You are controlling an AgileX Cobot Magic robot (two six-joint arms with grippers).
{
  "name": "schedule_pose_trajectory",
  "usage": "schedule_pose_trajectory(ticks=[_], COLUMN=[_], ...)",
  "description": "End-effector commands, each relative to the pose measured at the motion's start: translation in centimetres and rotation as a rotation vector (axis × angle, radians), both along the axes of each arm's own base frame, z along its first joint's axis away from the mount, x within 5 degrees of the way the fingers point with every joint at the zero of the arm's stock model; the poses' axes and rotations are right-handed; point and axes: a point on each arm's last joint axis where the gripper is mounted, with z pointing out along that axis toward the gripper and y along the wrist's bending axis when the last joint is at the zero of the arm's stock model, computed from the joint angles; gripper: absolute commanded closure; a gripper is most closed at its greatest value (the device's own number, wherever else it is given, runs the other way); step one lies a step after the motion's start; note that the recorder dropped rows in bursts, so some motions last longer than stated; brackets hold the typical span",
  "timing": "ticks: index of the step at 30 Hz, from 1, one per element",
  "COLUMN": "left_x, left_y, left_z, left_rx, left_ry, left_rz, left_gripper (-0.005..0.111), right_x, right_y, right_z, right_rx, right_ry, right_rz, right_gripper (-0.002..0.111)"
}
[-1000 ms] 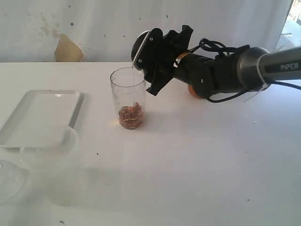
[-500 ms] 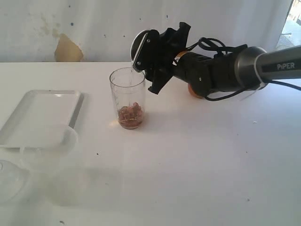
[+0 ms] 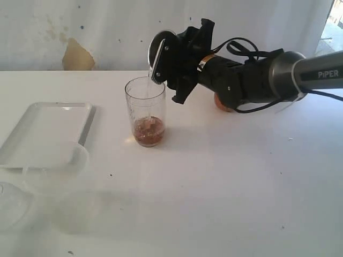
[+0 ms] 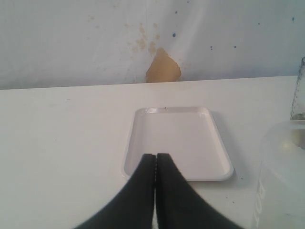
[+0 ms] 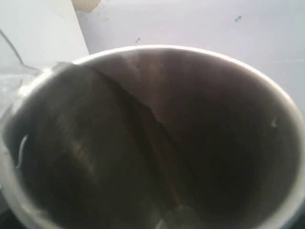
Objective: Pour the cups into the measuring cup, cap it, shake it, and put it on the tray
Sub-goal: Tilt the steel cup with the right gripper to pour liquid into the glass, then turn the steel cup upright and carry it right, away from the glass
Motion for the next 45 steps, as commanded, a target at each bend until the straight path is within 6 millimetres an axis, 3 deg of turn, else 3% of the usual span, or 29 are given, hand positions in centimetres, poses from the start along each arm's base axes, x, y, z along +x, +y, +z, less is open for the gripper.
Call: schedule_pose_trajectory(ticks=[1, 15, 29, 34, 35, 40, 43, 45], left_x=[0.0, 0.0, 0.0, 0.0, 0.0, 0.0, 0.0, 0.0], left_y=[0.0, 0.0, 0.0, 0.0, 0.0, 0.0, 0.0, 0.0], left_z=[-0.2, -0.2, -0.2, -0.2, -0.2, -0.2, -0.2, -0.2], left_rx=[0.0, 0.0, 0.0, 0.0, 0.0, 0.0, 0.0, 0.0], left_ry=[0.003, 0.003, 0.003, 0.003, 0.003, 0.003, 0.003, 0.003], left_rz=[-0.002, -0.002, -0.002, -0.002, -0.002, -0.002, -0.002, -0.002], left_gripper=[0.106, 0.106, 0.106, 0.106, 0.106, 0.106, 0.106, 0.106], right_x=[-0.1, -0.1, -0.1, 0.1, 0.0, -0.6, -1.3, -1.7], right_y=[-0.1, -0.1, -0.4, -1.1, -1.3, -0.9, -1.3, -2.1], right_z=[2.6, 3.0, 2.9, 2.7, 2.3, 1.4, 2.1, 2.8], right_rx=[-0.002, -0.119, -0.077, 0.145, 0.289, 0.579, 0.784, 0.831], right_ry=[-0.125, -0.184, -0.166, -0.065, 0.049, 0.303, 0.436, 0.477], right_rz=[0.0, 0.019, -0.012, -0.133, -0.184, -0.244, -0.309, -0.336], right_gripper=[0.108, 0.108, 0.108, 0.108, 0.108, 0.108, 0.108, 0.108])
